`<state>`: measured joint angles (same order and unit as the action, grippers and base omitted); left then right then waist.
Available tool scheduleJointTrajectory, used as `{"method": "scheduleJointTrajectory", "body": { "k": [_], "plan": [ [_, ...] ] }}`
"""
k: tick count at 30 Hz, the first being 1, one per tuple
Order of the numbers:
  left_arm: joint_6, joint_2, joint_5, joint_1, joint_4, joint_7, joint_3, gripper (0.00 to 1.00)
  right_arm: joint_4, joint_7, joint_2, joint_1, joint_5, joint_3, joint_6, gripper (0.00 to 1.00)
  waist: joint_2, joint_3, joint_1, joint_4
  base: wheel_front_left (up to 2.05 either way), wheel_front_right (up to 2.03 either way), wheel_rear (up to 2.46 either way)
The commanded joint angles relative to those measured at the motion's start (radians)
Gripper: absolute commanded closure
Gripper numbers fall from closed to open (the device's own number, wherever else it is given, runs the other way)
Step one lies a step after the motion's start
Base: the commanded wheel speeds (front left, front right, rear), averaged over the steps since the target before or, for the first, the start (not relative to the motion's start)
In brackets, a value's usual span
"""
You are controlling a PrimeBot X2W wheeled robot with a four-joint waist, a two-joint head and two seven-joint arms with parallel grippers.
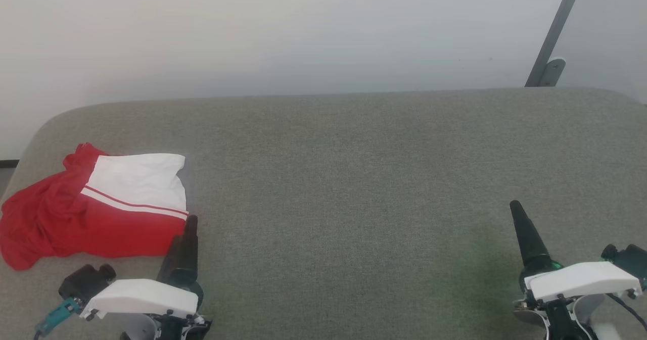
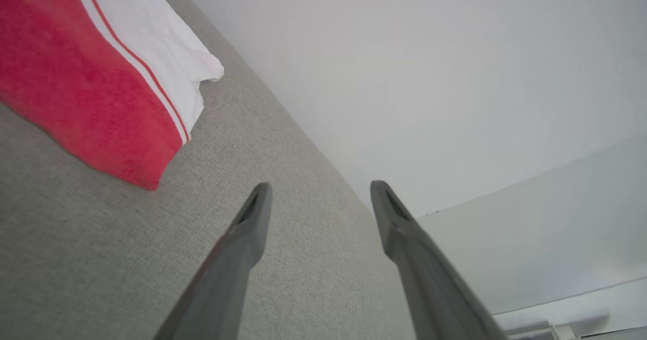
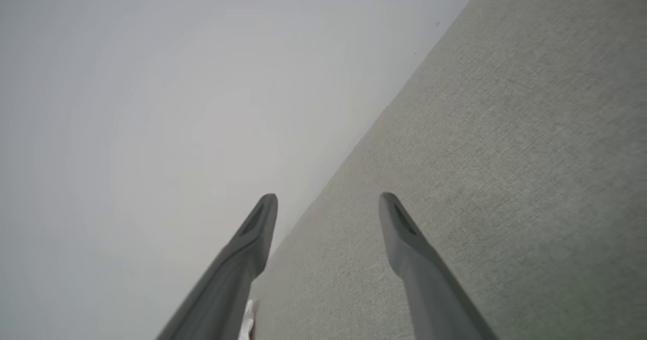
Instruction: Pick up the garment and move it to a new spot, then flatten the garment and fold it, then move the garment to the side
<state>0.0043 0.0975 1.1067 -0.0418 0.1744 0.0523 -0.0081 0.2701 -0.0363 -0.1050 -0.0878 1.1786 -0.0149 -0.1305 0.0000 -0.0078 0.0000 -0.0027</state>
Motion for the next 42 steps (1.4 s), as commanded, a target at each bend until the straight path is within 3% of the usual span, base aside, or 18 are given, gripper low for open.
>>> {"method": "scheduleJointTrajectory", "body": {
  "k": [1,15,42],
  "plan": [
    [0.008,0.016,-0.043,-0.006,-0.020,0.012,-0.006,0.00,-0.007,-0.011,-0.013,-0.026,-0.047,0.000,0.000,0.00,0.0000,-0.001,0.0000,0.000,0.00,0.00,0.00],
    [0.007,0.048,-0.245,0.006,-0.044,0.057,-0.019,0.00,0.005,-0.042,-0.048,-0.038,-0.273,-0.005,0.000,0.00,0.0000,-0.007,0.0000,0.001,0.00,0.00,0.00],
    [-0.011,0.066,-0.553,0.041,-0.078,0.130,0.011,0.00,-0.004,-0.106,-0.071,-0.021,-0.558,-0.037,0.000,0.00,0.0000,-0.014,0.0000,-0.002,0.00,0.00,0.00]
  ]
}}
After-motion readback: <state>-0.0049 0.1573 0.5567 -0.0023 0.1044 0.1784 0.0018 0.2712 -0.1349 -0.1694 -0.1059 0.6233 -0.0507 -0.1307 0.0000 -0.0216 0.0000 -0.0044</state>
